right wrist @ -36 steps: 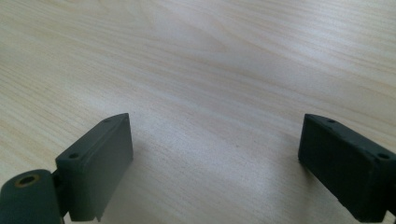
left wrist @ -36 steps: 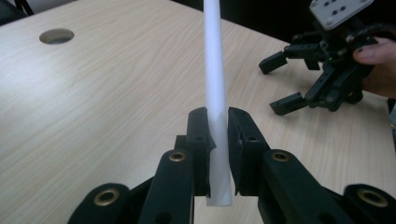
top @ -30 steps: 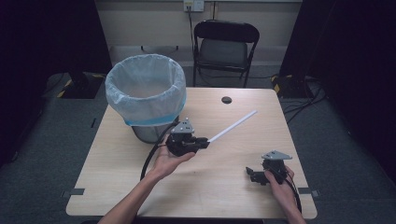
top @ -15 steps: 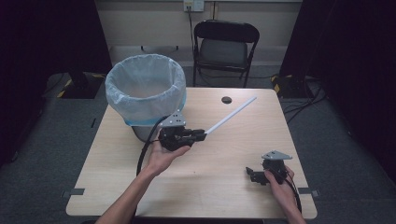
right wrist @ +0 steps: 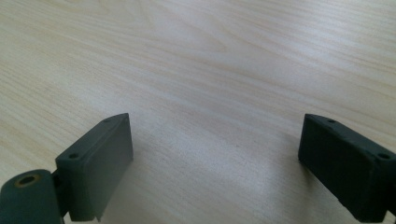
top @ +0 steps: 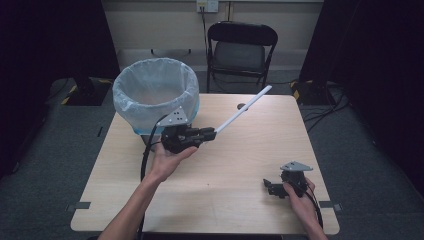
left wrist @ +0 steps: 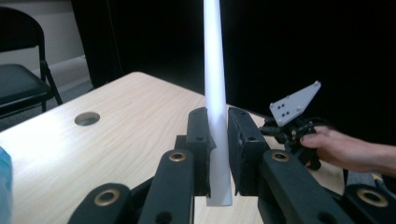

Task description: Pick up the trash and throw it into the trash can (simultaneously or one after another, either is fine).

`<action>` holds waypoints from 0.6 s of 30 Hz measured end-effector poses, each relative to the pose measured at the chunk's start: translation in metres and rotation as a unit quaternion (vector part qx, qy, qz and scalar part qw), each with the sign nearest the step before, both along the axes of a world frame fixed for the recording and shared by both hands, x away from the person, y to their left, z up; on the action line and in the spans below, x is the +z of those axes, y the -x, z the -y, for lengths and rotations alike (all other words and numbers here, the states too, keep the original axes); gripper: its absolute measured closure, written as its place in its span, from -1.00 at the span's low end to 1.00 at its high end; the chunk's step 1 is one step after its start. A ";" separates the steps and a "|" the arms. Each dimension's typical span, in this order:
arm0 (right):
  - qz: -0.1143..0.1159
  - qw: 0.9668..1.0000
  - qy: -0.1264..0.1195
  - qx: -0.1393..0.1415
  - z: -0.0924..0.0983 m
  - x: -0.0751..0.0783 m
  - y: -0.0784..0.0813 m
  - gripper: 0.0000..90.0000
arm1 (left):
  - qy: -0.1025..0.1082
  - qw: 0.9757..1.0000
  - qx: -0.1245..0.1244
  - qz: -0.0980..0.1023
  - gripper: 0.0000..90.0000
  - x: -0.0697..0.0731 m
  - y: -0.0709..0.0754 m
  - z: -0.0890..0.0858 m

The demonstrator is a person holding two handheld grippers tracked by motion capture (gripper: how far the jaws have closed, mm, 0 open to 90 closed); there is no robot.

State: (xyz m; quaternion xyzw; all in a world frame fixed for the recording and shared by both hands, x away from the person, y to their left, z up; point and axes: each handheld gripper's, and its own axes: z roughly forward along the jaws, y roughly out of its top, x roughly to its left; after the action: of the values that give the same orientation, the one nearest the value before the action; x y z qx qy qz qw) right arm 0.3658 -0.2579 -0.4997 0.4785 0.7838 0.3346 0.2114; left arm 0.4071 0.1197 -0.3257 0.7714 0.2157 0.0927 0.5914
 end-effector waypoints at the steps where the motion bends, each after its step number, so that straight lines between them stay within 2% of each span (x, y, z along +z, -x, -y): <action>1: 0.000 1.000 0.000 0.000 0.000 0.000 0.000 -0.79 | 0.000 1.000 -0.001 0.003 0.78 0.004 0.000 -0.001; 6: 0.000 1.000 0.000 0.000 0.000 0.000 0.000 -0.79 | -0.001 1.000 -0.001 0.019 0.78 0.020 -0.002 -0.001; 13: 0.000 1.000 0.000 0.000 0.000 0.000 0.000 -0.79 | 0.018 0.999 0.002 0.032 0.78 0.045 -0.006 -0.009; 18: 0.000 1.000 0.000 0.000 0.000 0.000 0.000 -0.79 | 0.037 0.999 0.001 0.031 0.78 0.054 -0.011 -0.017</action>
State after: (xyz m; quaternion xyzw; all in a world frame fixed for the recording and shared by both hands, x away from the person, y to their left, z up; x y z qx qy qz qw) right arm 0.3658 -0.2578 -0.4997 0.4789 0.7837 0.3346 0.2112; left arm 0.4181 0.1372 -0.2716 0.7455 0.2009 0.1089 0.6261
